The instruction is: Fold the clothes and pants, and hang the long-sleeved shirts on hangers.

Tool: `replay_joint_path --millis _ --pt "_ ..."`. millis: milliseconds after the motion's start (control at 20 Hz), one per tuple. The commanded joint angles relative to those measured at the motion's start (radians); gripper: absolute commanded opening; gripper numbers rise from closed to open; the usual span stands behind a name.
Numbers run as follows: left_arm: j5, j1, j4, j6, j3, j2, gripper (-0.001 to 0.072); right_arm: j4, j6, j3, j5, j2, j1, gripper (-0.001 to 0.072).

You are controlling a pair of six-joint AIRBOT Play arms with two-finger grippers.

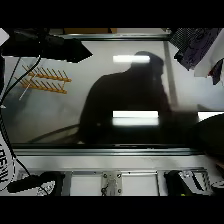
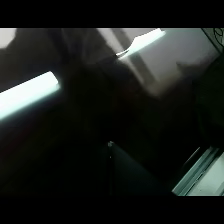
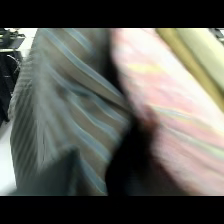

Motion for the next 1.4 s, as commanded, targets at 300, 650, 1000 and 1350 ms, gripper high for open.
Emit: replay_joint_path --millis 300,650,1000,1350 --pt "-0.001 -0.001 -0.001 0.0 0.0 -0.014 0.0015 0.613 -0.191 0.0 -0.313 0.084 0.0 0.0628" --pt "-0.014 0.009 0.0 0.0 -0.026 -0.047 0.0014 1.323 -0.883 0.0 0.04 -0.004 0.201 0.0629" --pt "0.142 0.067 -0.002 0.0 -0.406 0.13 0.0014 1.076 -0.907 -0.187 0.299 -0.085 0.844 0.0628" --pt "0.132 0.059 -0.005 0.0 -0.495 0.173 0.0014 0.946 -0.908 -0.557 0.278 -0.112 1.478 0.0569"
